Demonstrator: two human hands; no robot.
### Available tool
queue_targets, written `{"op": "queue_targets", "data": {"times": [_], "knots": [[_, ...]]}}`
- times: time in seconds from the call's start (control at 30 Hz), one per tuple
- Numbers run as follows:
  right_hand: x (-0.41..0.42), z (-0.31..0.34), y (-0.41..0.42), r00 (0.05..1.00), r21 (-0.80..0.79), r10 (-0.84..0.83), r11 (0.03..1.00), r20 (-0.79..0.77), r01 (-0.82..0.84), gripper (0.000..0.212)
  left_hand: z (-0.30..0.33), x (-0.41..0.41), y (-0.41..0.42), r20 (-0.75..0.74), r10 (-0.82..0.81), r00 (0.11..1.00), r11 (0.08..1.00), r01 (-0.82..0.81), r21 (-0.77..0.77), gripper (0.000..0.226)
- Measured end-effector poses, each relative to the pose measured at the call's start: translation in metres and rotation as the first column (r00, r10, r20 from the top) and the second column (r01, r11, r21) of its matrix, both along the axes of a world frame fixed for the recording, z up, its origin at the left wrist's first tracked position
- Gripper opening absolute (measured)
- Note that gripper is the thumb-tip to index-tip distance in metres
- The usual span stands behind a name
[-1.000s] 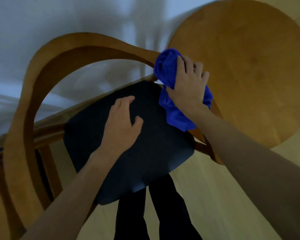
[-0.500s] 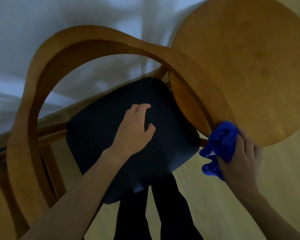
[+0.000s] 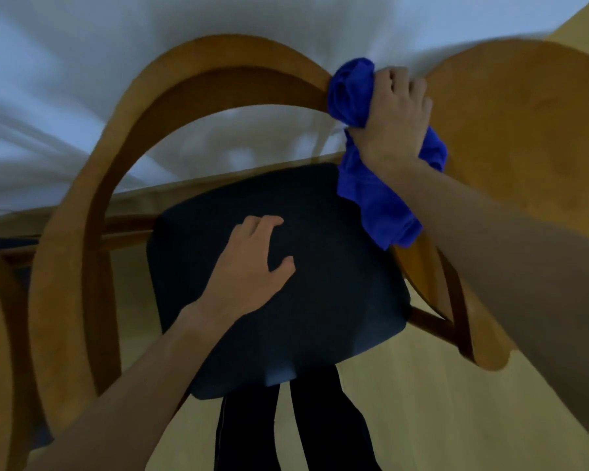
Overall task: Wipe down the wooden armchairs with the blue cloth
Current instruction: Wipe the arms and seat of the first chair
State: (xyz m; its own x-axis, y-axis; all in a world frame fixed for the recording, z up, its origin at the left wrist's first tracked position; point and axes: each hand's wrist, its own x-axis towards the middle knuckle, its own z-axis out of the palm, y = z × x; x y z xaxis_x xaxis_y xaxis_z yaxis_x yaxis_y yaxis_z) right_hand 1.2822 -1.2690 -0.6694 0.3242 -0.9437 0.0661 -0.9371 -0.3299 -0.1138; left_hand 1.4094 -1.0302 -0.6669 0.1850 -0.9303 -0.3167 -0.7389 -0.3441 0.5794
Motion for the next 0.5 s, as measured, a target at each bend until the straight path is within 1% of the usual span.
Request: {"op": "queue_targets", "data": {"times": [0.07, 0.13, 0.23, 0.33, 0.43, 0.5], "knots": [[0.021, 0.000, -0.007, 0.999, -0.001, 0.025, 1.000, 0.025, -0.025, 0.068, 0.000, 0.005, 0.001, 0.002, 0.018, 1.000, 1.000, -0.018, 0.002, 0.059], [0.021, 0.000, -0.004, 0.999, 0.003, 0.005, 1.000, 0.049, -0.005, 0.065, -0.001, 0.011, 0.002, 0.006, 0.046, 0.999, 0.999, -0.046, -0.002, 0.058], [-0.006, 0.003, 0.008, 1.000, 0.008, 0.012, 1.000, 0.026, -0.012, 0.061, -0.004, 0.016, 0.001, 0.007, 0.100, 0.995, 0.995, -0.100, -0.021, 0.056], [-0.039, 0.007, 0.023, 0.996, -0.012, 0.081, 0.997, -0.020, -0.082, 0.064, -0.006, 0.016, 0.000, -0.016, 0.083, 0.996, 0.996, -0.083, -0.027, 0.055], [-0.066, 0.011, 0.048, 0.995, 0.054, 0.099, 0.994, 0.027, -0.100, 0.066, -0.008, 0.017, -0.005, -0.046, 0.086, 0.995, 0.996, -0.087, -0.030, 0.054], [-0.078, 0.015, 0.065, 0.978, 0.159, 0.174, 0.969, 0.111, -0.191, 0.060, -0.010, 0.016, -0.010, -0.069, 0.078, 0.995, 0.997, -0.079, -0.021, 0.057]]}}
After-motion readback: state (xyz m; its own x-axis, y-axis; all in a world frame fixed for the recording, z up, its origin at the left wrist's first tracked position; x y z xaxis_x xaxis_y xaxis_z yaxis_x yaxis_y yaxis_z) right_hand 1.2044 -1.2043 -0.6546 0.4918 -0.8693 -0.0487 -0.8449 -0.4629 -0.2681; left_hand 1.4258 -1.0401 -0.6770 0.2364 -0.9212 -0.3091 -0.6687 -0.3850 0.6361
